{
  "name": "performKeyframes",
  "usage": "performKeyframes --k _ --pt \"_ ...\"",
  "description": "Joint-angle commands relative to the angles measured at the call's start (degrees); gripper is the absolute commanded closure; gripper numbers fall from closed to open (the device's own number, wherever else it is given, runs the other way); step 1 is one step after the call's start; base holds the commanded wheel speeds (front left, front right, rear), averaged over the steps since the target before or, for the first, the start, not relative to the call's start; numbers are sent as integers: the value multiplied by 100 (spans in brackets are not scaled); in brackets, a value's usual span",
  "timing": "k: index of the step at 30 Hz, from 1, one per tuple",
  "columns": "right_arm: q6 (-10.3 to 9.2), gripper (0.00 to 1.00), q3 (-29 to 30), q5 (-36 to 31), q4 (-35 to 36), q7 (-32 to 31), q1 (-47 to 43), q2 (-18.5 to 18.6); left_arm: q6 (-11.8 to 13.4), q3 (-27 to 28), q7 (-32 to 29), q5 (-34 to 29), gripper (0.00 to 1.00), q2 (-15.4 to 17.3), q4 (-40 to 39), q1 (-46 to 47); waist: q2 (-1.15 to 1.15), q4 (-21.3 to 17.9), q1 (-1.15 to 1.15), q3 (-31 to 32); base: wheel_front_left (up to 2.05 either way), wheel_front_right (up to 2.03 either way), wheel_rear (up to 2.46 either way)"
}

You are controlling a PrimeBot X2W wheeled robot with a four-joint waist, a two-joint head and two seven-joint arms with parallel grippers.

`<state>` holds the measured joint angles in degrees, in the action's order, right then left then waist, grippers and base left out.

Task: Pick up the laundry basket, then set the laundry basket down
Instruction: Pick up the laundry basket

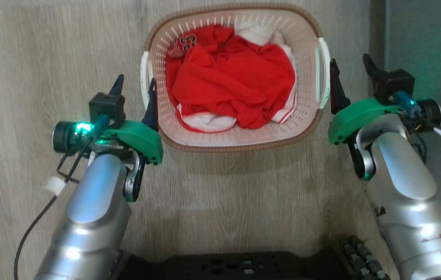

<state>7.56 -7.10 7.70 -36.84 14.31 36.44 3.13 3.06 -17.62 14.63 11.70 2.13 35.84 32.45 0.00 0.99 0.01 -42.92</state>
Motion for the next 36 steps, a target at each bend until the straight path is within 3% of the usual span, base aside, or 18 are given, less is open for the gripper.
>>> performKeyframes --k 1,17,29,31,36 --pt "-8 0 -118 51 62 69 -20 -25 15 86 37 23 0 76 -5 4 0 2 -1 -280 0 0 0" --pt "-8 0 -381 343 -665 69 839 -25 87 -136 37 227 0 75 1479 1100 0 -13 -1 -1279 0 0 0" --pt "-8 0 -746 555 -1289 69 1296 -25 151 -443 37 556 0 75 1771 1575 0 55 -1 -1509 0 0 0" --pt "-8 11 -772 570 -1366 69 1353 -25 156 -524 37 633 0 75 1824 1632 0 60 -1 -1533 0 0 0" --pt "-8 51 -829 612 -1519 69 1480 -25 210 -732 37 833 3 75 1910 1747 0 53 -1 -1570 0 0 0"
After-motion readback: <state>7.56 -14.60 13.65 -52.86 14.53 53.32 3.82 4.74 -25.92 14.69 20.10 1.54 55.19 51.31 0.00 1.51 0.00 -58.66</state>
